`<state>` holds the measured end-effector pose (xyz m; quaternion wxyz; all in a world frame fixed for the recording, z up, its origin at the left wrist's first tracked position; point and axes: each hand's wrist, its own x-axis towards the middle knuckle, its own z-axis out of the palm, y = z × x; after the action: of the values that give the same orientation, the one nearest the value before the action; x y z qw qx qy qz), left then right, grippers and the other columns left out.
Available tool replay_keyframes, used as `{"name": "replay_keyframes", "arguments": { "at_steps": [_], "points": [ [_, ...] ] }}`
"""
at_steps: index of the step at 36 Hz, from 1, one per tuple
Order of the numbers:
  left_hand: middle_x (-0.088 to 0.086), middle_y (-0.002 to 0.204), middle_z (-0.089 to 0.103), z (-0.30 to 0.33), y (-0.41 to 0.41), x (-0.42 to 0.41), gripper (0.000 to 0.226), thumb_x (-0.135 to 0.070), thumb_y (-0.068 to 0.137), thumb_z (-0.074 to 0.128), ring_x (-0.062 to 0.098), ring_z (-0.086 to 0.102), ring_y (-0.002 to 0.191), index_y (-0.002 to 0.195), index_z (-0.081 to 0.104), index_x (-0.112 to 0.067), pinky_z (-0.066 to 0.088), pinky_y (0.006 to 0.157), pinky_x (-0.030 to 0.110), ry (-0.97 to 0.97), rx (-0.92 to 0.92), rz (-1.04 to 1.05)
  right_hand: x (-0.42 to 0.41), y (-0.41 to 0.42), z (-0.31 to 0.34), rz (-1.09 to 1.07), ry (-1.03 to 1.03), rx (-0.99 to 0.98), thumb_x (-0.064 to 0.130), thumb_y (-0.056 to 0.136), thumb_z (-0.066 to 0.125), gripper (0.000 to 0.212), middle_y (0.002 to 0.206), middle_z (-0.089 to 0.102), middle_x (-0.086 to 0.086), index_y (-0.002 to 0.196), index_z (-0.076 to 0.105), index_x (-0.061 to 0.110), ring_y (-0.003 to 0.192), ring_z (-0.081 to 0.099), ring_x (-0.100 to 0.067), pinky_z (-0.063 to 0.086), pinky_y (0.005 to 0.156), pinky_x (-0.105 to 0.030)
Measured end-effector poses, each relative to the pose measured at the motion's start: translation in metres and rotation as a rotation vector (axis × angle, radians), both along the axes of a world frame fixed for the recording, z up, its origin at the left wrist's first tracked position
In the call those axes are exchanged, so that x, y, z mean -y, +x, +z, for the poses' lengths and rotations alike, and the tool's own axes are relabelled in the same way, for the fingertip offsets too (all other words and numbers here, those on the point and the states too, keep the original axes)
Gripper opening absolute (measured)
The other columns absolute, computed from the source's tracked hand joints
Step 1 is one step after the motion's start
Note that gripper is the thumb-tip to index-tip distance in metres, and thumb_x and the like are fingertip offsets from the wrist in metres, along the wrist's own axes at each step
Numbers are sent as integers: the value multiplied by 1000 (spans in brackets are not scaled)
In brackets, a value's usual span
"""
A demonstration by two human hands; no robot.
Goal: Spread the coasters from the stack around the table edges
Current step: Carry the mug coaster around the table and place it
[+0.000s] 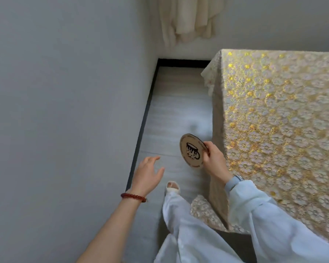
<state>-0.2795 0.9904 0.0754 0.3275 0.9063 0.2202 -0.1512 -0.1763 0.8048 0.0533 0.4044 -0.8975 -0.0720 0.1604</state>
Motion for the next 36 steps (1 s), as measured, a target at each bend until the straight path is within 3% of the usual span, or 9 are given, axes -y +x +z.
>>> {"name": "replay_keyframes", "arguments": {
  "at_steps": [4,8,13,22,25,28,32,34,36],
  "points": [
    [9,135,47,1,62,-24,40,-27,90,49,23,40,127,127,46,-11,33,104,34,41,-14,-125,-10,41,-1,-200,102,-59,2,88,40,25,106,61,-15,111,51,5,97,55,-28,44,79,-32],
    [11,132,51,0,119,-27,37,-23,90,49,25,44,125,124,49,-9,33,103,32,37,12,-208,-2,74,3,-396,142,-82,2,90,39,24,99,55,-8,112,50,2,88,49,-19,36,60,-18],
    [12,131,52,-9,181,-5,37,-23,90,48,25,45,124,124,49,-9,34,106,37,12,-17,-438,29,102,-2,-727,202,-128,3,91,38,25,105,54,-9,113,49,3,97,51,-22,45,81,-37],
    [13,133,48,-38,291,56,39,-22,90,48,26,43,123,127,45,-11,35,104,37,5,-48,-900,76,135,-24,-1060,190,-236,7,93,38,34,129,51,-17,127,40,5,115,49,-29,42,87,-33],
    [14,135,44,-46,325,75,42,-20,90,48,28,41,124,130,41,-11,37,105,41,17,-58,-1048,82,142,-36,-1100,169,-274,10,94,39,32,127,54,-15,126,43,9,99,56,-23,48,77,-32],
    [15,135,43,-56,356,91,44,-20,88,50,31,42,123,130,41,-11,39,103,48,26,-44,-1178,84,147,-51,-1158,104,-302,12,94,40,35,120,56,-5,128,41,10,72,50,-9,40,52,-13],
    [13,141,35,-74,390,111,53,-24,84,57,34,35,127,132,38,-15,37,102,55,128,-29,-1360,76,151,-61,-1255,34,-330,6,92,40,32,93,59,-8,123,45,5,55,45,-8,37,43,-16],
    [10,146,29,-79,401,122,61,-27,81,60,32,24,134,135,33,-19,26,109,58,176,-25,-1442,72,153,-64,-1277,-16,-333,7,91,42,34,94,62,-13,125,44,4,53,38,-3,33,42,-15],
    [9,149,25,-81,407,132,65,-31,80,60,31,16,138,137,30,-22,16,111,60,179,-12,-1506,71,154,-65,-1286,-52,-337,8,90,45,33,99,64,-17,123,46,4,59,47,-11,38,50,-20]
  ]
}}
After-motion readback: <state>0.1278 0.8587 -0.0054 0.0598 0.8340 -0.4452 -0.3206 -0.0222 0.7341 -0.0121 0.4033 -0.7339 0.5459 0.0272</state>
